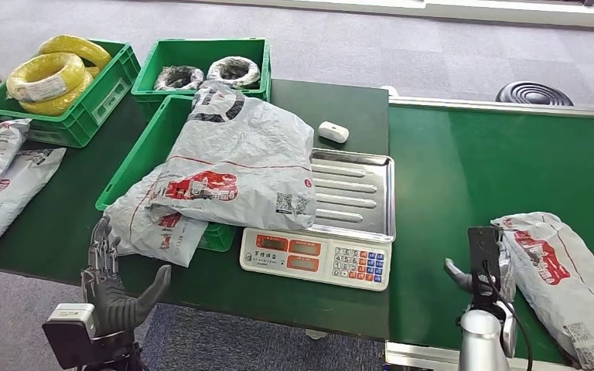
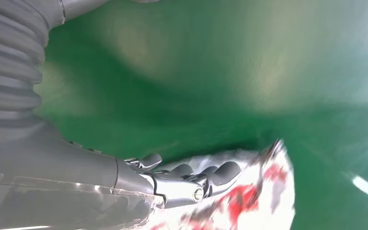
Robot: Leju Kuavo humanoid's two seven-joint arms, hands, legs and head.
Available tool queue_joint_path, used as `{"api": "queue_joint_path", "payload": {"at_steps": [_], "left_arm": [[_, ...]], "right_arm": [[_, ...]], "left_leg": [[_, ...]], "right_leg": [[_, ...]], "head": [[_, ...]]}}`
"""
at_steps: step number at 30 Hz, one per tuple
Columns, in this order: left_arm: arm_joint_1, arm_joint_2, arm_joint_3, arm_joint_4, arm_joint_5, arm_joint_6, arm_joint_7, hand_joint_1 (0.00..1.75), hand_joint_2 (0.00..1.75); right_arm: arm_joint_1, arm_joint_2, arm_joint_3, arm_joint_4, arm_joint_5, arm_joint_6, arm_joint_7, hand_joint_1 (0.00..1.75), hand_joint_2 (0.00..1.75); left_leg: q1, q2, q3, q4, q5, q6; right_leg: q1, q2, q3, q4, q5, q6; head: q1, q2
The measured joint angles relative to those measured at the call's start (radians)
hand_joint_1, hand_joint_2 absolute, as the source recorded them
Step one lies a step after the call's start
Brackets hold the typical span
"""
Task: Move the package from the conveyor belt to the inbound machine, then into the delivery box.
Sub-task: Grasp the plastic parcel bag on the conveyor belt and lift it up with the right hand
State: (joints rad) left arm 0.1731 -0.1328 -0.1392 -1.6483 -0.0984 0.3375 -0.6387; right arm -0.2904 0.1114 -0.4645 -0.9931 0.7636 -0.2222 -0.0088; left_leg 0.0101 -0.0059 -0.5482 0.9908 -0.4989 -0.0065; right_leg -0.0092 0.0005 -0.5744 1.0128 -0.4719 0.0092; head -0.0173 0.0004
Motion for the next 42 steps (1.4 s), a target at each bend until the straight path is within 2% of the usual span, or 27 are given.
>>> {"api": "queue_joint_path", "payload": {"at_steps": [4,7,15,18,22,24,33,42], "left_arm": [[0.004,-0.007,0.006,-0.013,-0.012,-0.007,0.017,0.00,1.75],[0.004,-0.012,0.007,-0.015,-0.017,-0.010,0.022,0.00,1.75],[-0.008,-0.026,0.008,-0.018,-0.024,-0.030,0.035,0.00,1.75],[-0.008,-0.031,0.009,-0.024,-0.029,-0.035,0.038,0.00,1.75],[-0.008,-0.038,0.019,-0.029,-0.039,-0.041,0.039,0.00,1.75],[-0.007,-0.043,0.032,-0.035,-0.046,-0.046,0.039,0.00,1.75],[0.002,-0.057,0.077,-0.067,-0.071,-0.052,0.047,0.00,1.75],[0.000,-0.057,0.088,-0.068,-0.076,-0.036,0.051,0.00,1.75]], "right_arm": [[0.015,-0.001,0.000,-0.043,0.237,-0.201,0.176,0.00,1.75],[0.012,-0.018,-0.017,-0.071,0.452,-0.279,0.293,0.00,1.75],[-0.031,-0.056,-0.098,-0.089,0.720,-0.324,0.364,0.00,1.75],[-0.040,-0.058,-0.122,-0.086,0.689,-0.290,0.345,0.00,1.75],[-0.043,-0.046,-0.138,-0.079,0.427,-0.116,0.210,0.00,1.75],[-0.024,-0.027,-0.131,-0.092,0.349,-0.071,0.184,0.00,1.75],[0.110,0.054,-0.058,-0.252,0.264,-0.027,0.209,0.00,1.75],[0.162,0.073,-0.039,-0.311,0.253,-0.068,0.247,0.00,1.75]], "left_leg": [[0.000,0.000,0.000,0.000,0.000,0.000],[0.000,0.000,0.000,0.000,0.000,0.000],[0.000,0.000,0.001,0.000,0.000,0.000],[0.000,0.000,0.000,0.000,0.000,0.000],[0.000,0.000,0.000,0.000,0.000,0.000],[0.000,0.000,0.000,0.000,0.000,0.000],[0.000,-0.001,-0.001,0.000,0.000,0.000],[0.000,-0.001,0.000,0.000,0.000,0.000]], "right_leg": [[0.000,0.000,0.000,0.000,0.000,0.000],[0.000,0.000,0.000,0.000,0.000,0.000],[0.000,0.000,0.000,0.000,0.000,0.000],[0.000,0.000,0.000,0.000,0.000,0.000],[0.000,0.000,0.000,0.000,0.000,0.000],[0.000,0.000,0.000,0.000,0.000,0.000],[0.000,0.000,0.000,0.000,-0.001,0.000],[0.000,0.000,0.000,0.000,0.000,0.000]], "head": [[0.000,0.000],[0.000,0.000],[0.000,0.000],[0.000,0.000],[0.000,0.000],[0.000,0.000],[0.000,0.000],[0.000,0.000]]}}
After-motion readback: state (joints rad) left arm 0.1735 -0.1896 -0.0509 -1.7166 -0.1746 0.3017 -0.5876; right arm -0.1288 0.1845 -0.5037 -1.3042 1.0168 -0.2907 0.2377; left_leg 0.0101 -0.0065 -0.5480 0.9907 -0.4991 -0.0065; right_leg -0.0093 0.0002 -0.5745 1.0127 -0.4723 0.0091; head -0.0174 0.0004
